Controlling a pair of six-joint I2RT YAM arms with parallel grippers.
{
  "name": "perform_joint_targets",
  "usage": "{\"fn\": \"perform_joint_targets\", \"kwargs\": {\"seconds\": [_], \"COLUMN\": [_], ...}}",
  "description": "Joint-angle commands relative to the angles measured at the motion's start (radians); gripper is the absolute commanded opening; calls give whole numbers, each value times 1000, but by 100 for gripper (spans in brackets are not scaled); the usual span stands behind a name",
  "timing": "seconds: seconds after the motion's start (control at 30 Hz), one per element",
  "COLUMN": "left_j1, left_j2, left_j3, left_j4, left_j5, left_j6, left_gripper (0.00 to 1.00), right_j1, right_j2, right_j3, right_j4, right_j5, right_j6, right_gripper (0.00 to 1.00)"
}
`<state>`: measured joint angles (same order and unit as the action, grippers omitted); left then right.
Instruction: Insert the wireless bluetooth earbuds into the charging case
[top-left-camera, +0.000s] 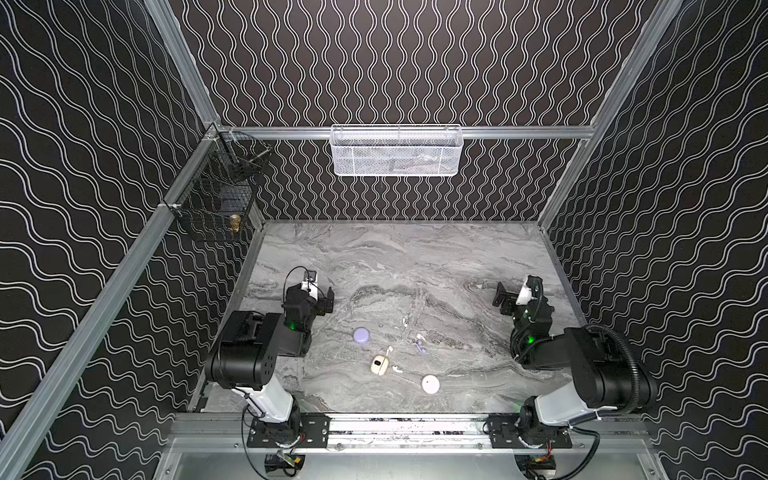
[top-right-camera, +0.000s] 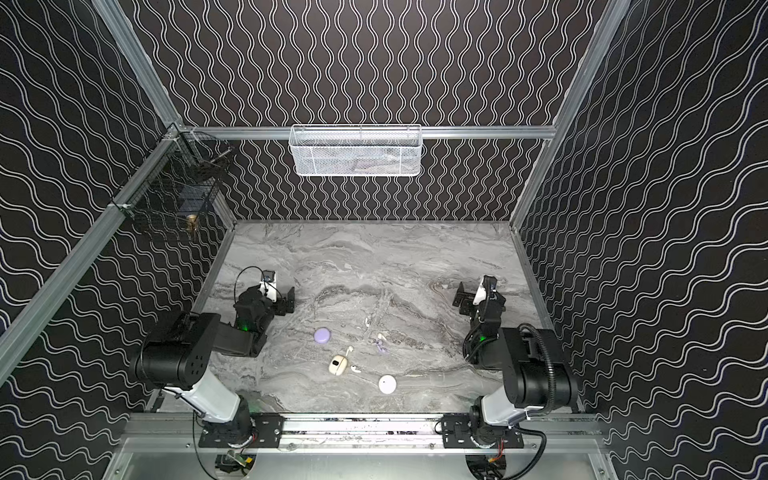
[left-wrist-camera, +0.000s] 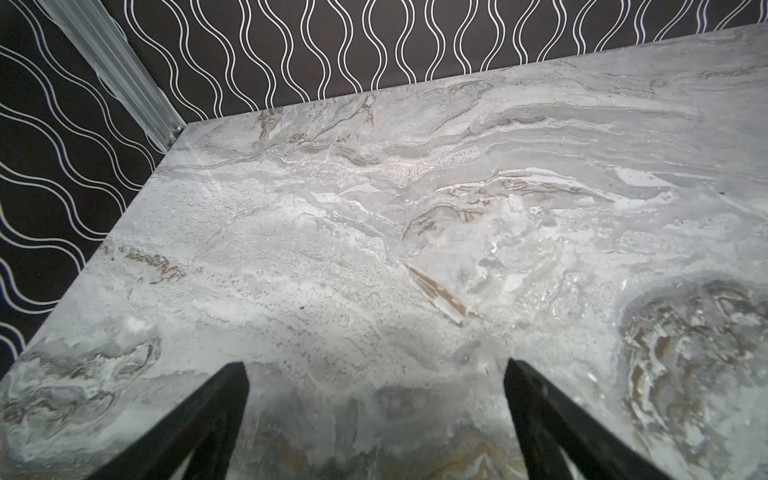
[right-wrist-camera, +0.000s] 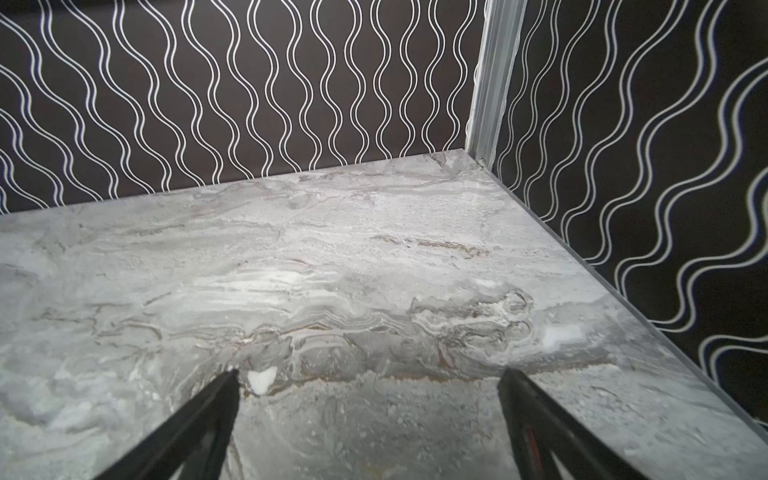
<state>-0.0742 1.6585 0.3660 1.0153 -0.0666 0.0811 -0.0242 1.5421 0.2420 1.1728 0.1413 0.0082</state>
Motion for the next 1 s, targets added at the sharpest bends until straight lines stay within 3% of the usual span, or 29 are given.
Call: {"fn": "perform_joint_targets", "kwargs": {"seconds": [0.0,0.97], "left_j1": [1,2], "left_j2": [-2,-2], "left_j3": [1,5], "left_j4": [16,11], "left_j5": [-1,3], "left_j6": [3,3], "left_gripper": [99,99], "right_j1": [18,18], "right_j2": [-2,-17], "right_j3": [-17,4], "right_j4": [92,44], "right_j5": [14,47], "right_j6": [-28,-11], "right_gripper": [100,100]}}
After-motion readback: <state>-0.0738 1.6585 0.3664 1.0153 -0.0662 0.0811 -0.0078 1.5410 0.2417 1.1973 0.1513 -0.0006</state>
